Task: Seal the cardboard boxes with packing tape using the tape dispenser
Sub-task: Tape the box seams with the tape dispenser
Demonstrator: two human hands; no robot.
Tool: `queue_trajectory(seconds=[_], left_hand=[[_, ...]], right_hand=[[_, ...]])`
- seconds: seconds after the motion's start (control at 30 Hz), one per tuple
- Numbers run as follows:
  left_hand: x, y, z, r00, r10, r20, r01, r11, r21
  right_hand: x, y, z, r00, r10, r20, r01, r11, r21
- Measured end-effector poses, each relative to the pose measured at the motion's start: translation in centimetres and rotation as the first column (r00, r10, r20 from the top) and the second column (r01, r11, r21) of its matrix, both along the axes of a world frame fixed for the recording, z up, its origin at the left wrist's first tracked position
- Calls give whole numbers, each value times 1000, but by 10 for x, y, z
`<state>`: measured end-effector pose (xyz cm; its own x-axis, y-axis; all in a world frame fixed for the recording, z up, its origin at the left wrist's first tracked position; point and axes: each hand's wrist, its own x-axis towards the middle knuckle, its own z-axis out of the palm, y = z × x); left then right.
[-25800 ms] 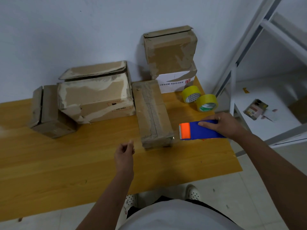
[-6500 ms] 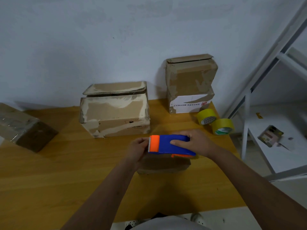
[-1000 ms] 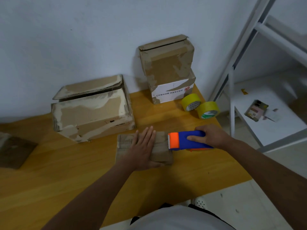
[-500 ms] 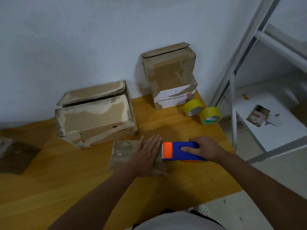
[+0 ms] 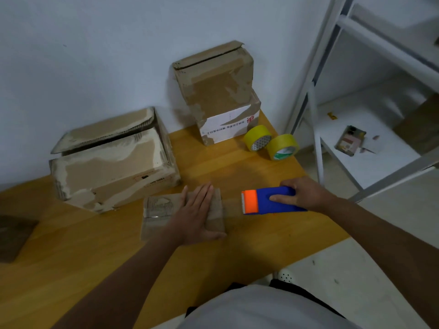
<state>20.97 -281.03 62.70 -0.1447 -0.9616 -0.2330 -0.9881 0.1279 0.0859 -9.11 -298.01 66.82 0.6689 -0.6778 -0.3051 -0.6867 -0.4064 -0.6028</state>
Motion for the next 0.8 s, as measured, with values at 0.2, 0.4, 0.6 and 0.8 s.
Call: queue_trajectory(seconds=[0.2, 0.4, 0.6, 0.8], left_hand=[[0, 0, 2, 1000, 4, 12, -4, 1000, 16], [-1, 0, 1, 1000, 9, 24, -10, 1000, 21], [-2, 2, 3, 1000, 25, 9, -25, 1000, 12], [-4, 1, 6, 1000, 29, 13, -29, 1000, 4]], right_hand=[[8, 6, -8, 995, 16, -102, -23, 997, -73], [24, 25, -9, 980, -49, -194, 26, 993, -116], [52, 53, -25, 958, -178, -223, 147, 978, -149], [60, 46, -18, 951, -176, -254, 143, 980, -141]])
